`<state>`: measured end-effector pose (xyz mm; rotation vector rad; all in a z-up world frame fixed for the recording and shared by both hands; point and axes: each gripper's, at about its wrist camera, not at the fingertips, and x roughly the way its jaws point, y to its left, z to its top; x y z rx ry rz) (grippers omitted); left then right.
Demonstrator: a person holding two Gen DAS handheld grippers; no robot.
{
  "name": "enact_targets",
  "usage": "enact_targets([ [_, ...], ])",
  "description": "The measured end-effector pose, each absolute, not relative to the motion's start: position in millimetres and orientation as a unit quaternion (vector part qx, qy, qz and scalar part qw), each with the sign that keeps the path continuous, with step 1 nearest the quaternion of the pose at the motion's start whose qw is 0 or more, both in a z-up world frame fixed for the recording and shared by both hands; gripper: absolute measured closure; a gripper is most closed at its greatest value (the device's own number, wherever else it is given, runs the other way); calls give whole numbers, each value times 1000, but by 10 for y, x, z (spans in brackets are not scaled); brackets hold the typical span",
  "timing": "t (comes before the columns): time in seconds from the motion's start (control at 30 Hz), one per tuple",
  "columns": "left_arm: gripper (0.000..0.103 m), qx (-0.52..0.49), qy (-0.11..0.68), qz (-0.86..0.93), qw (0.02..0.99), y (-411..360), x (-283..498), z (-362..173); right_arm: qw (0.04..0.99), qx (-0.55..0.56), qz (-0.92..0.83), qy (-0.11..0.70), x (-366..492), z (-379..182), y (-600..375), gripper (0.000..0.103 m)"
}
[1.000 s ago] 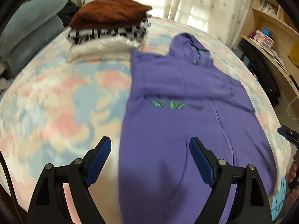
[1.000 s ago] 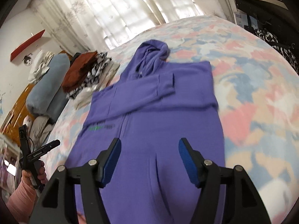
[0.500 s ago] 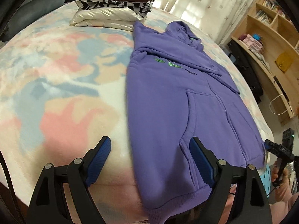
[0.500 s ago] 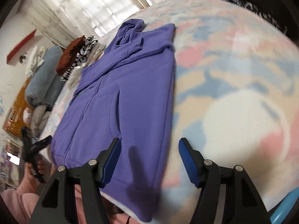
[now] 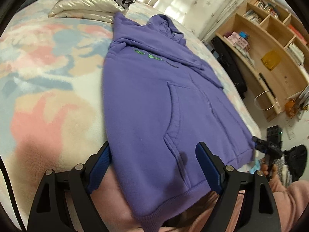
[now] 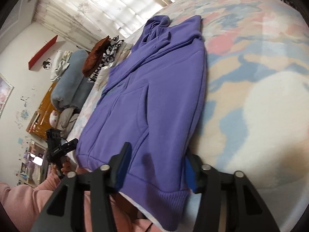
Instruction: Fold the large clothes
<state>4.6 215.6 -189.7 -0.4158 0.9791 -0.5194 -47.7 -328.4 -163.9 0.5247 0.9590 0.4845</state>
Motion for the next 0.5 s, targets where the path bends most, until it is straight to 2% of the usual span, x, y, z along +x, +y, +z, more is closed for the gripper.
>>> enact_targets([
  [0.2, 19, -213, 456, -261, 824, 2179, 73, -1942, 817, 272, 252, 441, -400, -1680, -3193, 56],
  [0.4, 19, -202, 447, -267, 830, 1991, 247, -1977, 807, 264, 274, 452, -118, -1786, -2891, 64],
  [0.43, 24, -203, 444, -266, 831, 1956, 271, -1974, 807, 263, 275, 452, -94, -1793, -2851, 66],
  [0.5, 46, -210, 438, -263, 834, 1891, 319, -1982, 806, 262, 274, 455, -2, -1806, -2772, 74],
])
